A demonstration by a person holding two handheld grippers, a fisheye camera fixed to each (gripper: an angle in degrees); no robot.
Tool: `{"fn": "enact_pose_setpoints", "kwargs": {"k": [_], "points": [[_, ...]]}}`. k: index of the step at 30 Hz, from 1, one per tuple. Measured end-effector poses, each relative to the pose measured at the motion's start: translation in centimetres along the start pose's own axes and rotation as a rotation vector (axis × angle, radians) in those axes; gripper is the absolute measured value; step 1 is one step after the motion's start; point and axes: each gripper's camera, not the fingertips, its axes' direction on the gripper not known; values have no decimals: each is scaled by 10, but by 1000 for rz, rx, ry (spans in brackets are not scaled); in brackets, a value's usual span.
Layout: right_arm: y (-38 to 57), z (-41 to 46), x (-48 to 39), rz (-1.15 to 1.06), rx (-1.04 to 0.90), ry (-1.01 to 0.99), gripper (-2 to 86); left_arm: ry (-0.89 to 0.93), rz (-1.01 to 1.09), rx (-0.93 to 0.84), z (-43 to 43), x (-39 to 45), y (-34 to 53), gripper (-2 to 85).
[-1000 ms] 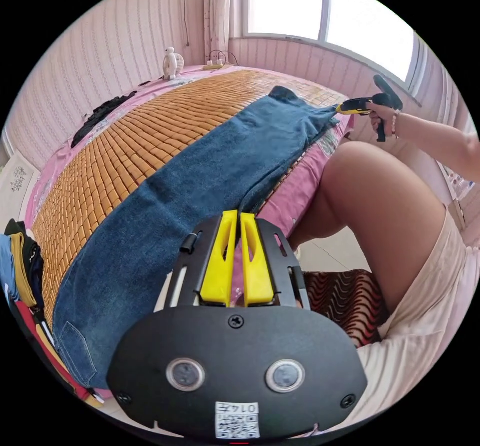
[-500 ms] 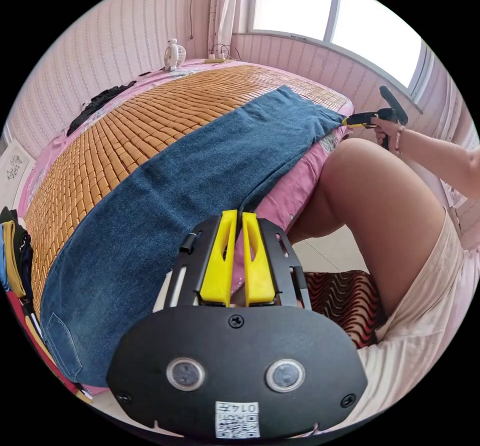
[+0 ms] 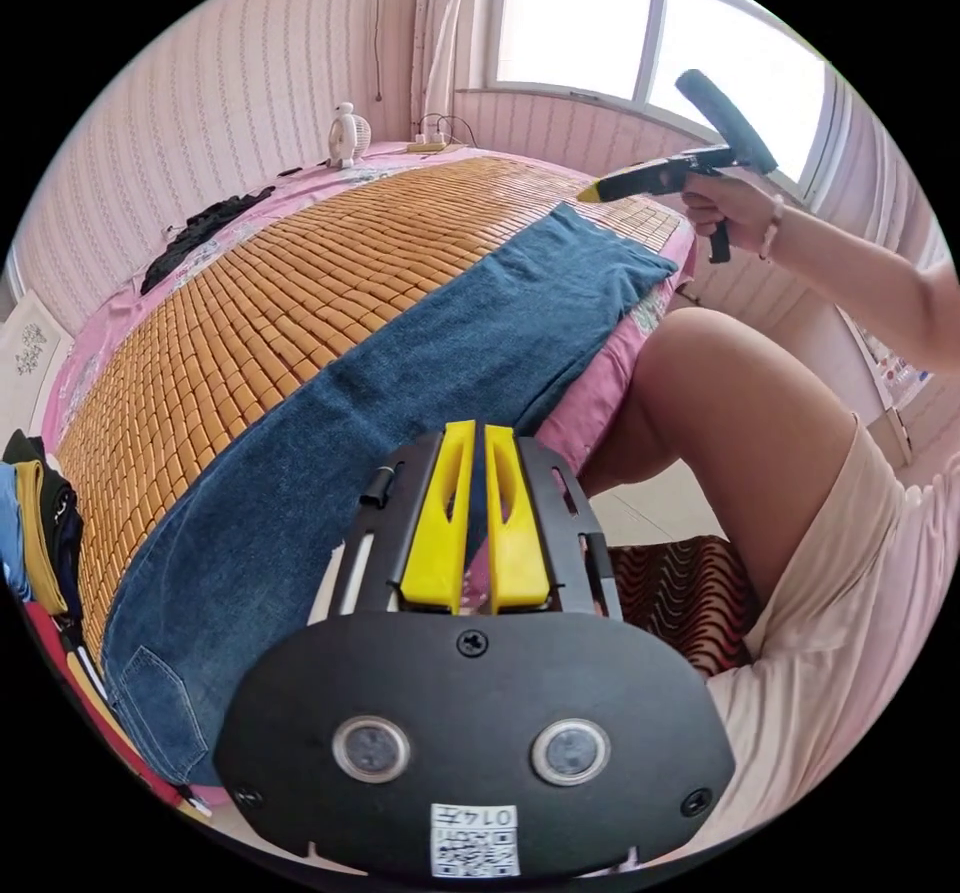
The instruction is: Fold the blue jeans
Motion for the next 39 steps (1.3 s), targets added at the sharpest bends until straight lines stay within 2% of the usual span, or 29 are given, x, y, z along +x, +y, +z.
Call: {"fn": "enact_pose_setpoints", "kwargs": {"k": [2,7,9,11,14,18,20,23,30,33,37,39], "points": [[-56,66,-71,-187,-65,6,19,10,-7,-5,5,-7,4,-6],[-136,187,-160,-339,-185,17,94,30,16,7,7,-21,19,-6],[-152,233,-177,-358,-273,0,94,16,24,-23,10,-31,16,-3],[-161,284,-190,-395,-427,-2,43,32,10,-26,12,-40,15,-1],[-176,292,-198,-406,-425,-40,7,112,7,-15,10,-51,15,0],[-188,320,-205,-383,-416,-43,0,126,31,29,7,-56,11,1],[-183,369,-217,-382,-489,-15,2,119,41,-12,16,-57,9,0],[-188,398,-233,-395,-517,21,5,100,44,-62,29,-60,8,-1],[-197,425,-272,-501,-522,110,0,125,86,-80,32,-63,1,-9],[-187,487,-287,-544,-748,119,-3,130,90,-82,33,-67,-2,-10],[-196,524,-303,-595,-821,120,-5,171,36,-70,26,-81,-6,-10],[-197,538,-307,-600,-836,126,-7,139,-52,37,18,-95,-8,-10]]}}
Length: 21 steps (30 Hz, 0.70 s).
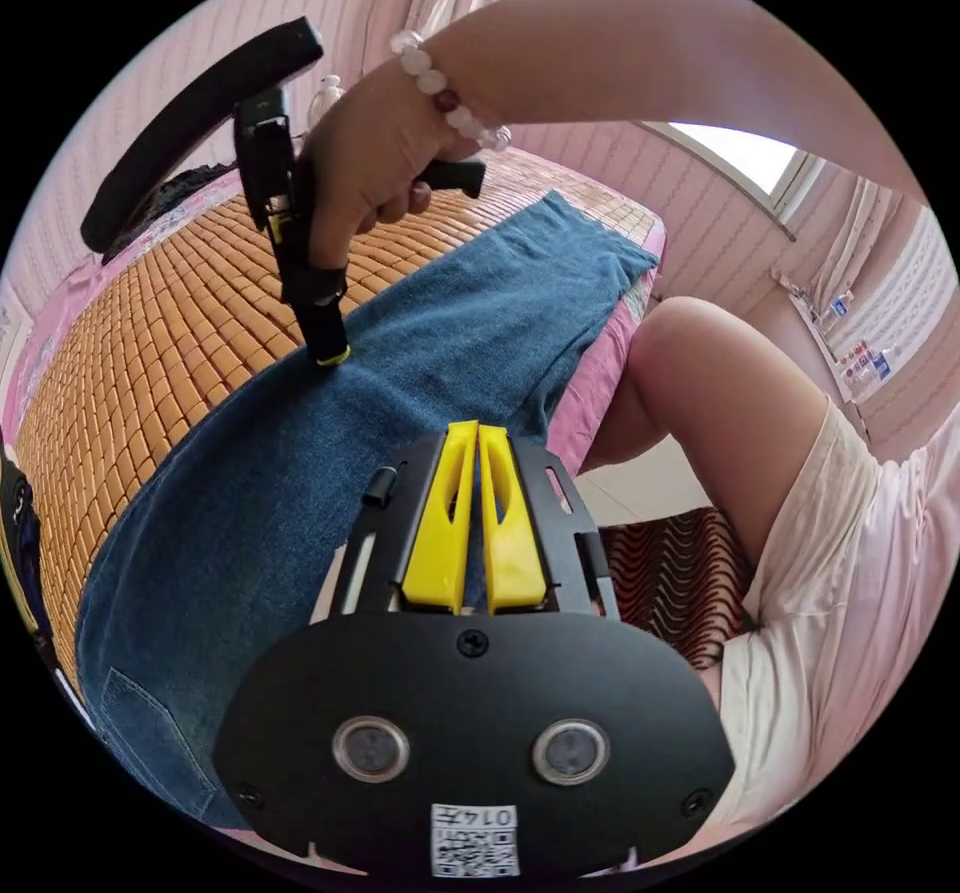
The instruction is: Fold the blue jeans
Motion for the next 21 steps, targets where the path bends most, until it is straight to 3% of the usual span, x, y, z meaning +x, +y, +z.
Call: {"fn": "enact_pose_setpoints", "kwargs": {"k": [4,8,15,21], "points": [[-30,15,0,-1,-66,-20,-9,-38,-144,55,7,-22,-6,-10],[-56,30,-13,-34,-122,42,-9,-34,-188,-64,22,-32,-18,-10],[-83,48,-21,-36,-157,74,-9,-59,81,-259,11,7,-27,-10],[-88,57,-15,-9,-115,23,-8,-168,217,-255,4,32,-21,-10]]}}
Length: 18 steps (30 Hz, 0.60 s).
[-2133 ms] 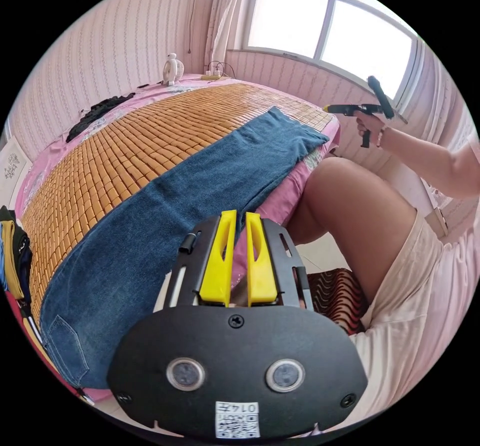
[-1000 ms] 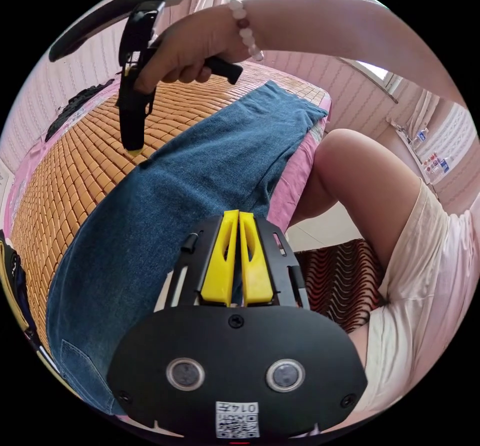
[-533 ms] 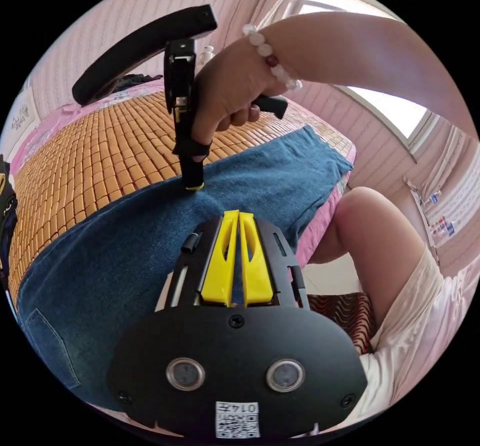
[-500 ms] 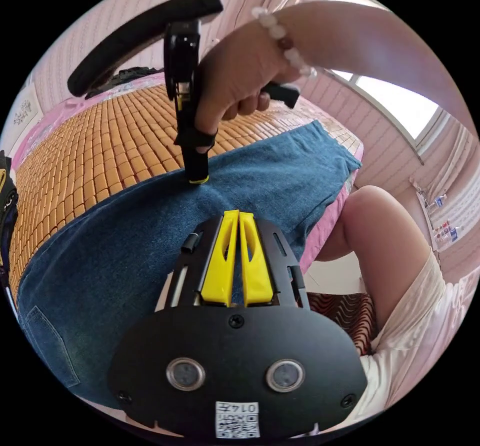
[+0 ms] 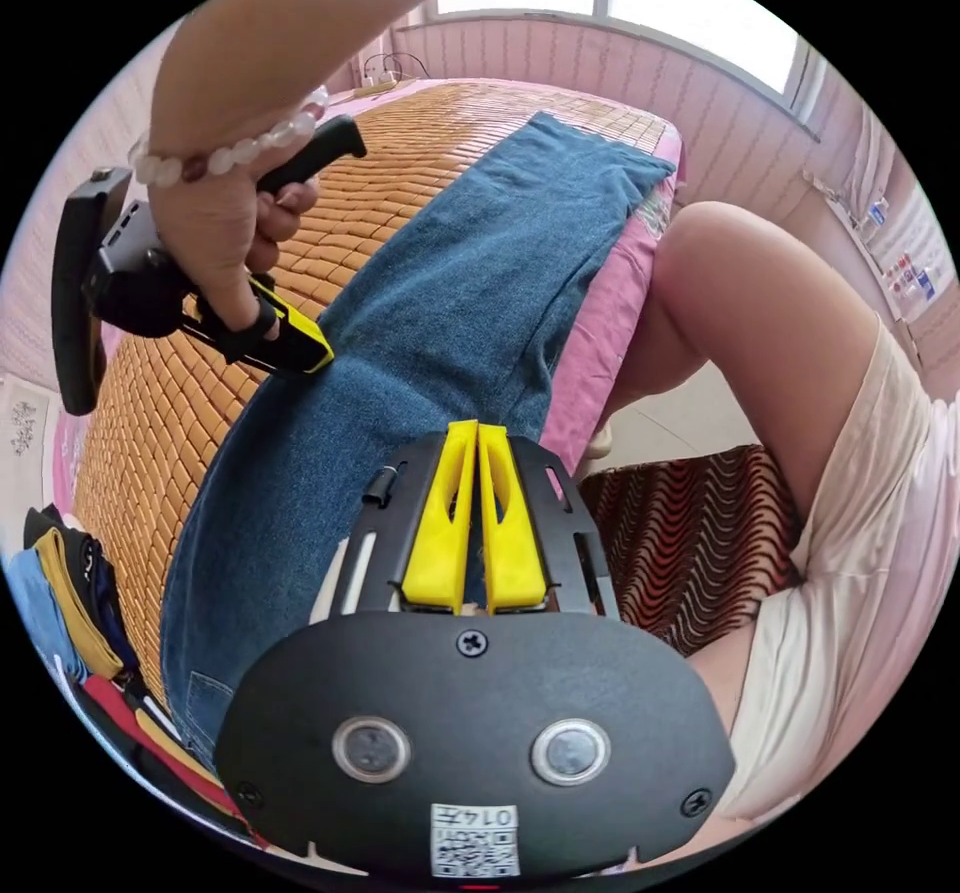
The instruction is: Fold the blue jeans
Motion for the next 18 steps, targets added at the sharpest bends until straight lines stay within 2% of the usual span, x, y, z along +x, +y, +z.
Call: {"fn": "enact_pose_setpoints", "kwargs": {"k": [3,5,8,14,18], "points": [[-4,3,0,1,6,-4,-8,69,-22,67,-11,-5,6,-10],[-8,5,-1,0,-4,-2,-8,130,-21,-14,2,-8,4,-10],[-15,7,-1,1,-27,-6,-8,178,-42,-19,-1,-18,3,-10],[-17,8,-1,-19,-32,-15,-8,78,-2,23,-20,-17,11,-10],[-11,6,2,-3,-10,-31,-7,148,-50,29,-23,-32,20,-10]]}}
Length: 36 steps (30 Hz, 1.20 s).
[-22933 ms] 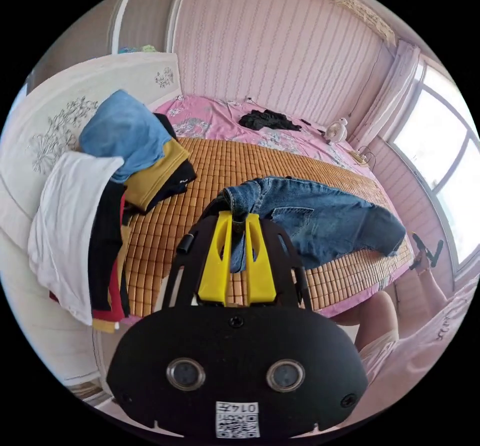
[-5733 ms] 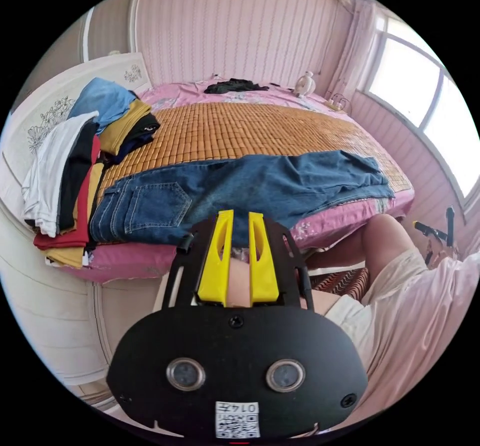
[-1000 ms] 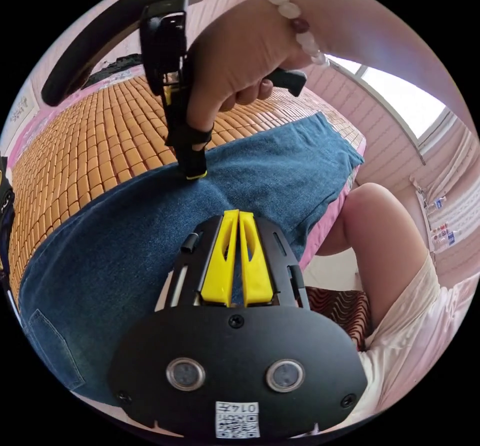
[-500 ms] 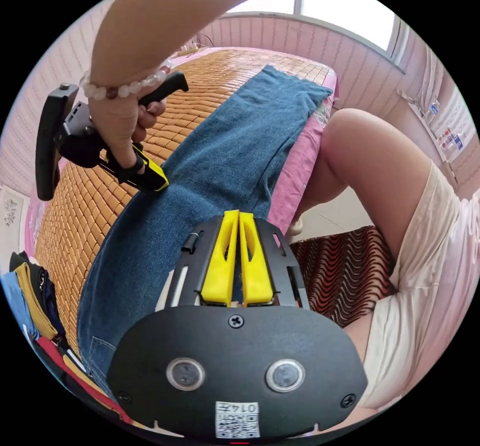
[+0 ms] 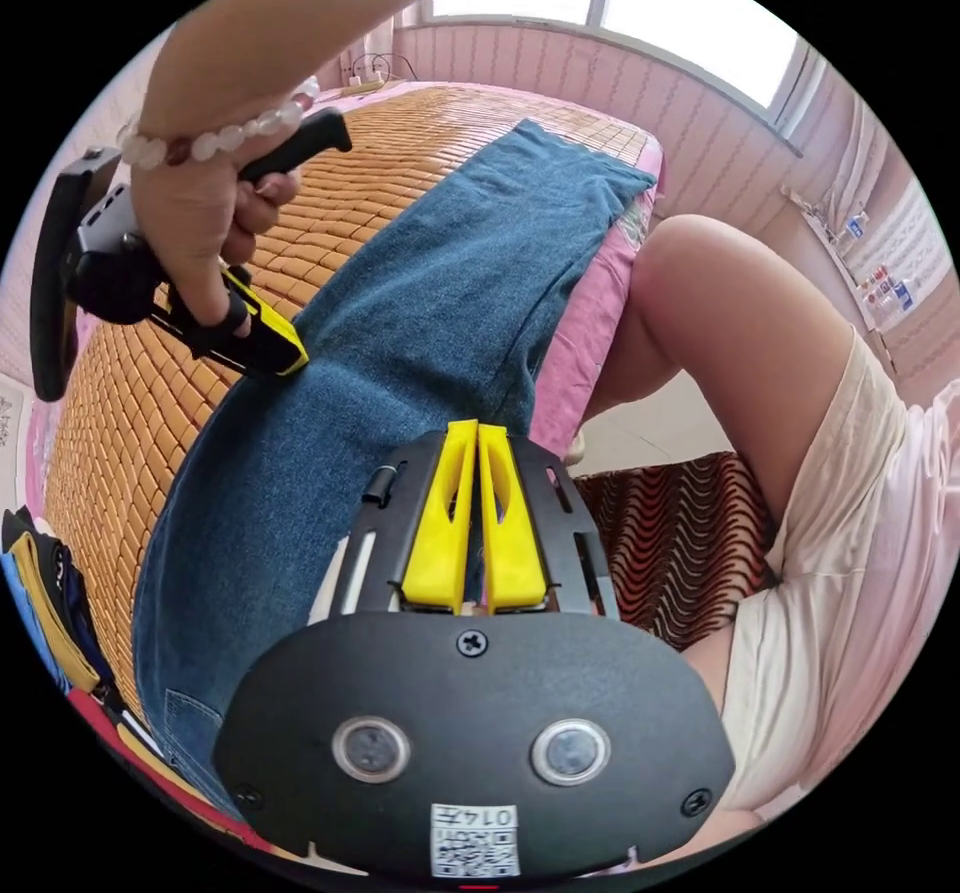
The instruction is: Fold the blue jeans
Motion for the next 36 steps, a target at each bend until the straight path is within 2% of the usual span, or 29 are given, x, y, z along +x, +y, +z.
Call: {"fn": "enact_pose_setpoints", "kwargs": {"k": [3,8,10,13,15,18,21,24,33,35,36], "points": [[3,-2,-4,6,2,22,-8,53,-58,16,-8,-12,9,-10],[11,-8,-5,9,-1,27,-8,14,-43,10,-30,-17,18,-9],[17,-11,-6,3,15,35,-8,-19,-132,90,-61,-36,36,-8],[30,-16,-3,6,52,19,-8,-83,-442,294,-135,-91,105,-4],[38,-19,1,16,71,-3,-8,-279,-696,377,-186,-139,182,15],[51,-25,0,7,87,7,-8,-563,-932,361,-227,-195,273,50],[71,-30,-11,-42,142,86,-7,-498,-1068,185,-232,-252,328,79],[101,-34,-10,11,250,88,-7,-409,-1076,189,-225,-269,354,96],[174,-64,23,138,398,-115,-1,-483,-1080,74,-223,-270,369,114],[211,-94,24,172,657,-236,20,-504,-1099,139,-220,-261,376,112],[217,-101,22,175,710,-237,28,-531,-1088,165,-220,-255,379,112]]}}
